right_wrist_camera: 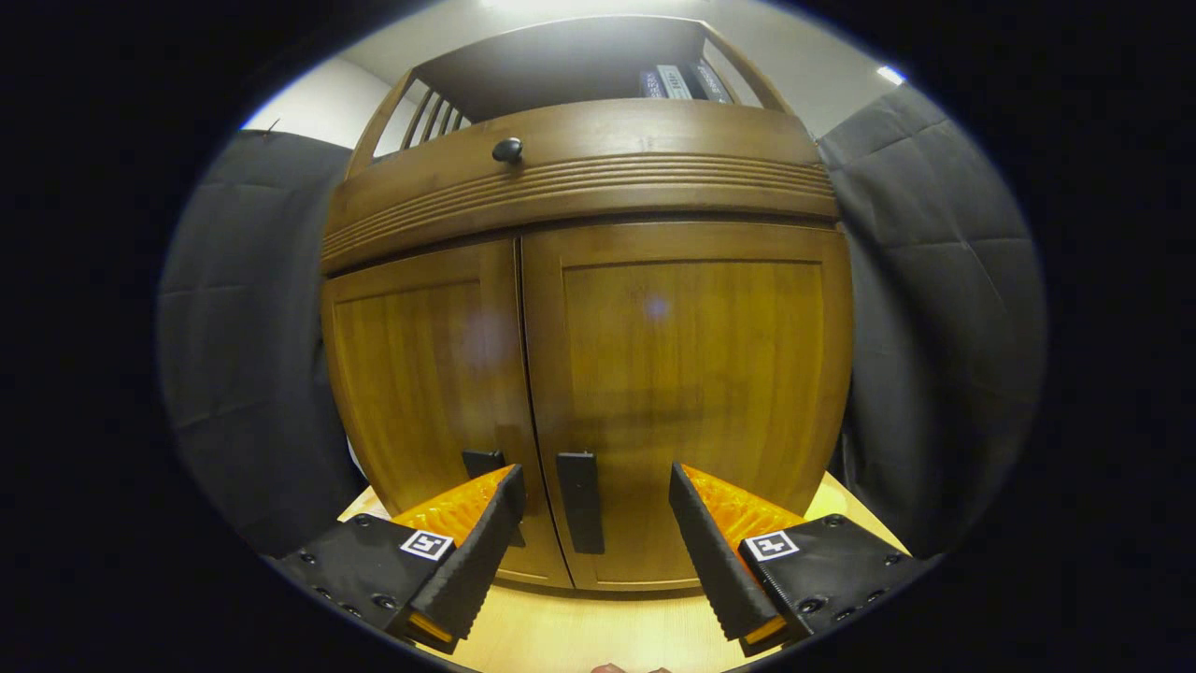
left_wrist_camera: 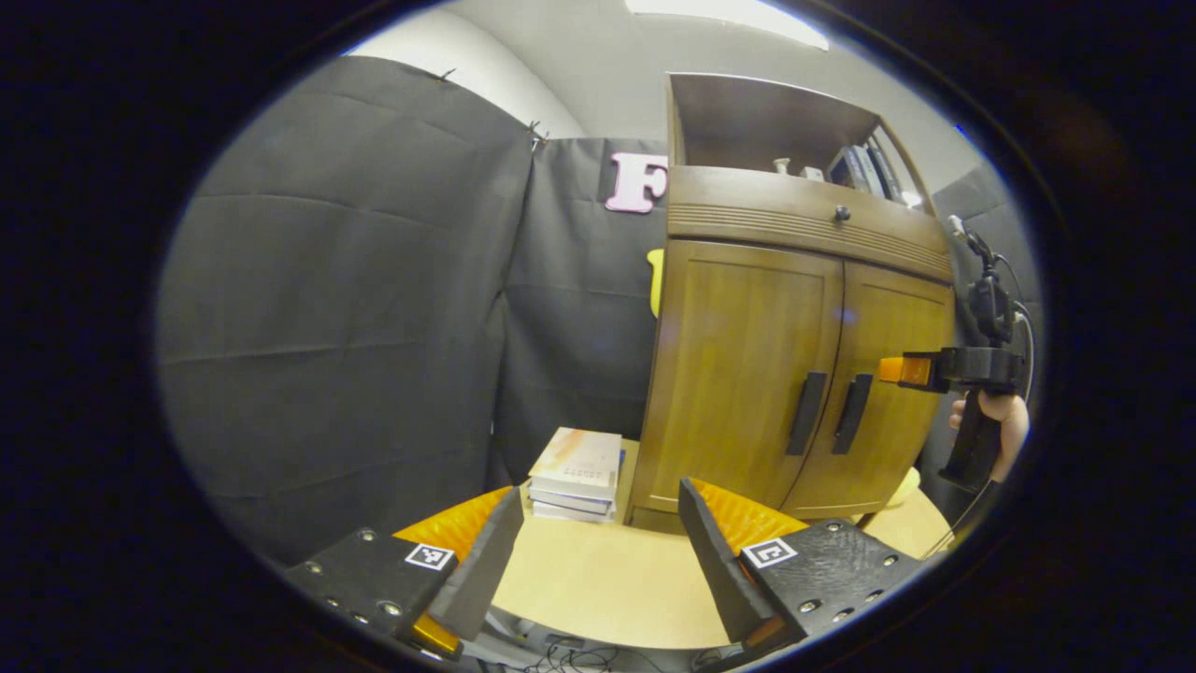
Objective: Open the right door of the double-door shoe cabinet with the right hand, and open the left door with the left hand.
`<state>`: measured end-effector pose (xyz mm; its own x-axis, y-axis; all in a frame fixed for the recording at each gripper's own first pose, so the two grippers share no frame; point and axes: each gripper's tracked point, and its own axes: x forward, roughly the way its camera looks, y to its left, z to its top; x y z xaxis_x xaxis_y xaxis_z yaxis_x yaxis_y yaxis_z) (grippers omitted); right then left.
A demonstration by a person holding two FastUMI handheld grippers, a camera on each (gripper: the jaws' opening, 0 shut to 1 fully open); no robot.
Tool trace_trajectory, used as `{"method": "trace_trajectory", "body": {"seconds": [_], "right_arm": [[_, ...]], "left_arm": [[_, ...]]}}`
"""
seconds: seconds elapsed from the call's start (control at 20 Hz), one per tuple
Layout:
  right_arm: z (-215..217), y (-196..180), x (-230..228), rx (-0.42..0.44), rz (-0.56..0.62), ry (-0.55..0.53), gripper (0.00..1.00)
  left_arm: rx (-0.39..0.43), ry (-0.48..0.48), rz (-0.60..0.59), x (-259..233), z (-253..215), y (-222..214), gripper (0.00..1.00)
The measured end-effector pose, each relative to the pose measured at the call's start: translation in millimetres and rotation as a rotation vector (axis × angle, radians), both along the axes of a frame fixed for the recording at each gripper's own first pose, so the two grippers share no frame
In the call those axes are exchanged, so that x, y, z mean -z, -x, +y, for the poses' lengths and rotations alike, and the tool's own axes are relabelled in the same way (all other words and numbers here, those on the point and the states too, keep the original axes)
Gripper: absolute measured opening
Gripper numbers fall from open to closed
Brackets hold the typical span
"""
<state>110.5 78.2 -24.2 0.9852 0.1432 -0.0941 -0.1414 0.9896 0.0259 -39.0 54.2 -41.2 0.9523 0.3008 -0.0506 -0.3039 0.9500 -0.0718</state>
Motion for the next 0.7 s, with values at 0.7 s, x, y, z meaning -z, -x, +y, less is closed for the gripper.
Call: {"method": "trace_trajectory", "body": {"seconds": [0.7], "right_arm": [[22.5,-63.1,52.0,0.003,0.085,0.062,0.97]], "left_arm": [[-0.127,0.011,0.058,15.7,0.4,1.7,0.96]]}}
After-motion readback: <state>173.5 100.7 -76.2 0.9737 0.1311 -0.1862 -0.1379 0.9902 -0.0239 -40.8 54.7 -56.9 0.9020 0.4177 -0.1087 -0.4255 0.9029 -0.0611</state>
